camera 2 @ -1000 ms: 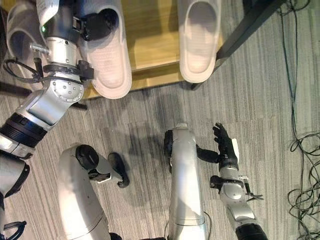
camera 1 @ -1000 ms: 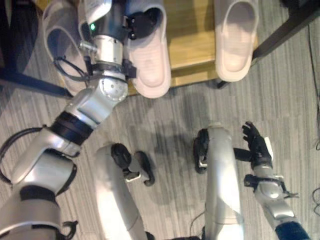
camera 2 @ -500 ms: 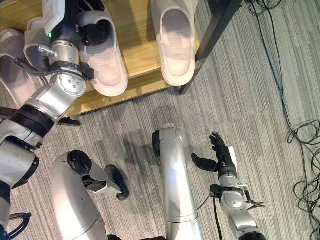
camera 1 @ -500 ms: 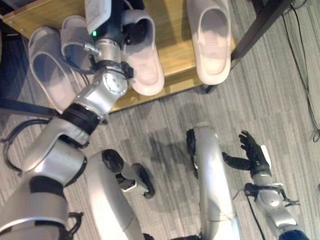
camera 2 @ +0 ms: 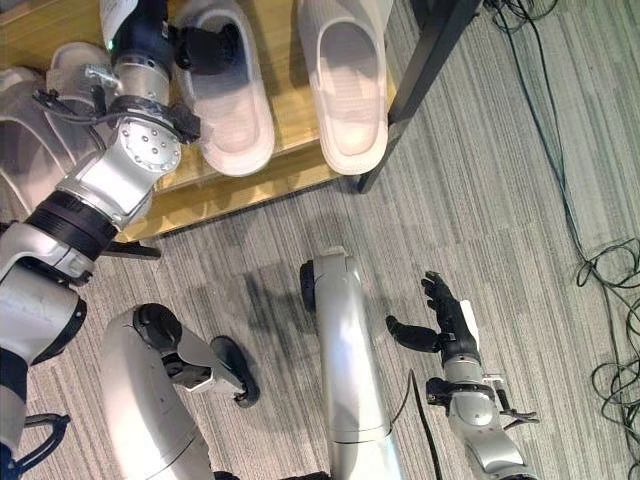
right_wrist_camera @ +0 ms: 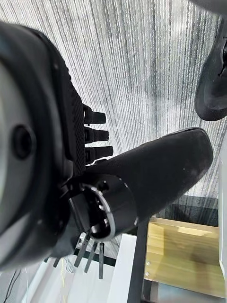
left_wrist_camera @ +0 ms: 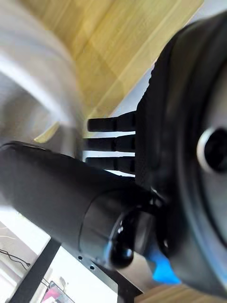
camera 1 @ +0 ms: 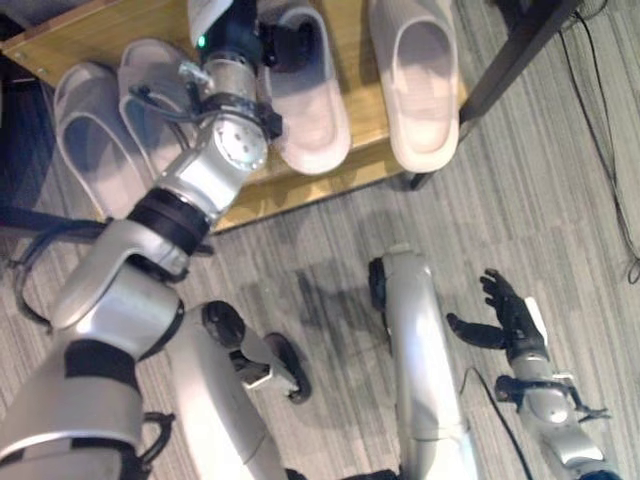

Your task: Arrange the slippers neatly on the shoe rack.

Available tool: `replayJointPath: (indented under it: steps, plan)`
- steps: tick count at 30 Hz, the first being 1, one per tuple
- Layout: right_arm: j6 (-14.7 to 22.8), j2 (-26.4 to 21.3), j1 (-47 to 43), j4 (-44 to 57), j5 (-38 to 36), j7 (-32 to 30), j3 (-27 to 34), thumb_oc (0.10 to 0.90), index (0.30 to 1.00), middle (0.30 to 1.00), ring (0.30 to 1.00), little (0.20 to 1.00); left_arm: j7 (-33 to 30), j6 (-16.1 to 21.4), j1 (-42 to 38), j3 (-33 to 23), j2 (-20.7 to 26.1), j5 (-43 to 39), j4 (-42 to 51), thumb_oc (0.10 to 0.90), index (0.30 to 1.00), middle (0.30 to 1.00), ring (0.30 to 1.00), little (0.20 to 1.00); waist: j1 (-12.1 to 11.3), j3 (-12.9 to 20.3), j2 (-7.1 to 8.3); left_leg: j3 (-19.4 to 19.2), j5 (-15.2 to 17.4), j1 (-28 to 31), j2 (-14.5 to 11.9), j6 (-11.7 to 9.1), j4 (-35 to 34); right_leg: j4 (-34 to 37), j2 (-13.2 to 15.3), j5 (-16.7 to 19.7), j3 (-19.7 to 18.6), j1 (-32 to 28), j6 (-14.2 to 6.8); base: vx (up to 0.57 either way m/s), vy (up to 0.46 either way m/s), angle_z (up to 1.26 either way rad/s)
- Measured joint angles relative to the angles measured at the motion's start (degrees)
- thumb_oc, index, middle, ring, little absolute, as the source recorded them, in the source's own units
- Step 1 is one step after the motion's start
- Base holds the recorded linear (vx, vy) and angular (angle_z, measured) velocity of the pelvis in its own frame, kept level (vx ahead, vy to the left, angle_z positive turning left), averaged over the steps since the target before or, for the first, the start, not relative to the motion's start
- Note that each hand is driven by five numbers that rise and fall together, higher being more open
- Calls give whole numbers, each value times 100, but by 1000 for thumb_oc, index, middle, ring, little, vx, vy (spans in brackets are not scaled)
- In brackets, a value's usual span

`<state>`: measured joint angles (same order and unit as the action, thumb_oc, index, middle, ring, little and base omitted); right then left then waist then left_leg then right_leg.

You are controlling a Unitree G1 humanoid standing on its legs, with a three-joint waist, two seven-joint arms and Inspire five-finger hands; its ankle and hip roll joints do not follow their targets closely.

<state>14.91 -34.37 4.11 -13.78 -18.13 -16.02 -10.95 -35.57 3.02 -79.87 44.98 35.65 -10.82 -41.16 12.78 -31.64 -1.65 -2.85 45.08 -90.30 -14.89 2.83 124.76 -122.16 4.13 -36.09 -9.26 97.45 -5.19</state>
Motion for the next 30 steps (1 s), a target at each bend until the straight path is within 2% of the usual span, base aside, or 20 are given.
replayJointPath:
  steps: [7, 10, 18, 20, 30]
  plan:
    - [-4, -32, 11, 6, 0, 80, -30, 800, 900, 900, 900, 900, 1, -3, 20, -37, -120, -15, 106, 800, 900, 900, 900, 900, 6, 3, 125, -65, 9, 37, 90, -18, 2, -106, 72, -68, -104, 4, -29, 0, -17, 8]
    - [-1, -13, -372, -690, 25, 55, -243, 800, 900, 900, 900, 900, -1, -24, 265, -295, -427, 1, 249, 800, 900, 900, 900, 900, -75, 6, 136, -108, 11, 86, 162, -24, 0, -177, 158, -169, -139, -41, -33, -2, 18, 14]
    - [-29, 0, -182, -665, 426, 63, -407, 800, 900, 900, 900, 900, 0, -65, 421, -360, -267, 25, 574, 800, 900, 900, 900, 900, -51, 5, 138, -142, 63, 85, 208, -50, 7, -241, 202, -250, -176, -9, -4, -2, 2, 3]
    - [-29, 0, -176, -664, 461, 61, -409, 800, 900, 900, 900, 900, -6, -64, 616, -511, -267, 24, 819, 800, 900, 900, 900, 900, -69, 5, 138, -161, 63, 104, 213, -51, 11, -274, 215, -271, -210, -14, -4, -8, -6, 6]
    - [-43, 3, -130, -661, 522, 72, -419, 800, 900, 900, 900, 900, -4, -55, 1048, -546, -202, 25, 1590, 800, 900, 900, 900, 900, -202, 6, 137, -155, 73, 123, 285, -109, 80, -431, 268, -373, -250, -14, 29, -7, -3, 4]
